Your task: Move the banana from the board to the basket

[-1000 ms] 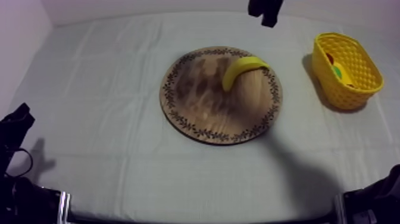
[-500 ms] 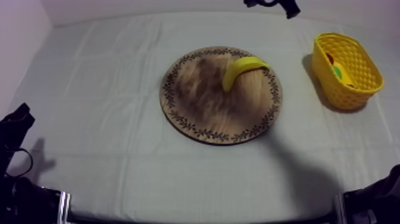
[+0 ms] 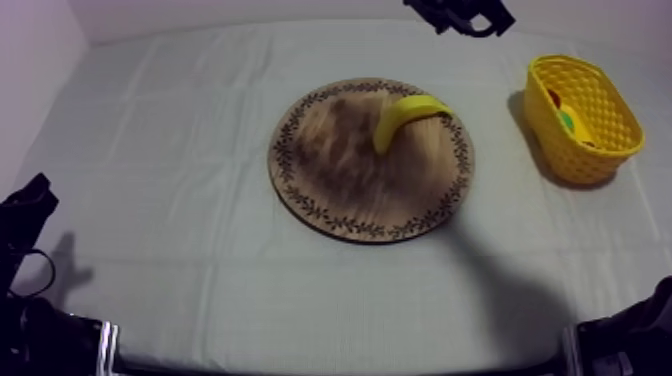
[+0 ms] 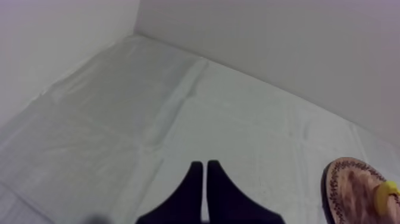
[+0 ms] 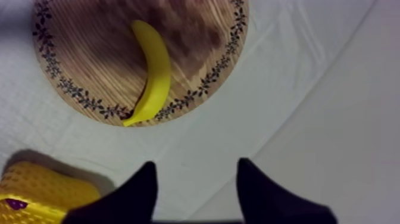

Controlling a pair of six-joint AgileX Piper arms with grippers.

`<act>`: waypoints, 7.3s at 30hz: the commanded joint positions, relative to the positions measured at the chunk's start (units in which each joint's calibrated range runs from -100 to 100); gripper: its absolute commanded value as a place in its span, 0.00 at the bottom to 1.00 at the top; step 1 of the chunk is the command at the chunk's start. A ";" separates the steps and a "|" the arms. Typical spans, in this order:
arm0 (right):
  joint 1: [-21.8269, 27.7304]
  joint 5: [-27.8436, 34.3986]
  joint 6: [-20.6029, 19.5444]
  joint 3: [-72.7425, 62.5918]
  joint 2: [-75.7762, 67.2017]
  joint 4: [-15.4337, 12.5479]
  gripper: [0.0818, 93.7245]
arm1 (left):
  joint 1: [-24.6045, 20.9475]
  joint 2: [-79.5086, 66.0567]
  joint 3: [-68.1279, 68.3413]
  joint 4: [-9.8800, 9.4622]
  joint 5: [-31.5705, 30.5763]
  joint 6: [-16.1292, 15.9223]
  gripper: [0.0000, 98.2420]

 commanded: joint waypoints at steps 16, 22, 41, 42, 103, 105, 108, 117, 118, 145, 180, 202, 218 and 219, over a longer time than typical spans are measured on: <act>-0.45 -3.29 -2.28 4.01 0.58 -0.08 0.86 | 0.01 0.00 -0.01 -0.01 -0.01 -0.02 0.00; -1.00 -7.17 -3.69 9.51 3.09 0.64 0.85 | 0.01 0.00 -0.01 -0.01 -0.01 -0.02 0.00; -0.83 -18.12 -5.31 9.02 20.23 2.19 0.85 | 0.01 0.00 -0.01 -0.01 -0.01 -0.02 0.00; -0.81 -18.35 -5.42 8.27 21.25 2.40 0.85 | 0.01 0.00 -0.01 -0.01 -0.01 -0.02 0.00; -0.05 -18.24 -5.64 3.62 16.43 6.34 0.21 | 0.01 0.00 -0.01 -0.01 -0.01 -0.02 0.00; 0.11 -17.25 -5.53 3.22 14.36 5.97 0.21 | 0.01 0.00 -0.01 -0.01 -0.01 -0.02 0.00; 0.39 -16.27 -5.82 2.90 11.35 5.22 0.20 | 0.01 0.00 -0.01 -0.01 -0.01 -0.02 0.00; 0.40 -13.01 -8.52 5.60 3.55 3.40 0.21 | 0.01 0.00 -0.01 -0.01 -0.01 -0.02 0.00; 0.37 -13.08 -9.10 6.24 2.90 3.39 0.21 | 0.01 0.00 -0.01 -0.01 -0.01 -0.02 0.00; 7.14 4.15 -32.82 5.56 -1.15 4.30 0.26 | 0.01 0.00 -0.01 -0.01 -0.01 -0.02 0.00; 25.26 8.15 -39.25 6.53 1.48 3.34 0.28 | 0.01 0.00 -0.01 -0.01 -0.01 -0.02 0.00; 26.73 -1.92 -43.87 16.90 11.41 2.58 0.51 | 0.01 0.00 -0.01 -0.01 -0.01 -0.02 0.00; 26.26 -4.35 -45.89 17.03 7.26 2.84 0.93 | 0.01 0.00 -0.01 -0.01 -0.01 -0.02 0.00; 26.19 -4.64 -45.93 16.87 6.34 2.80 0.92 | 0.01 0.00 -0.01 -0.01 -0.01 -0.02 0.00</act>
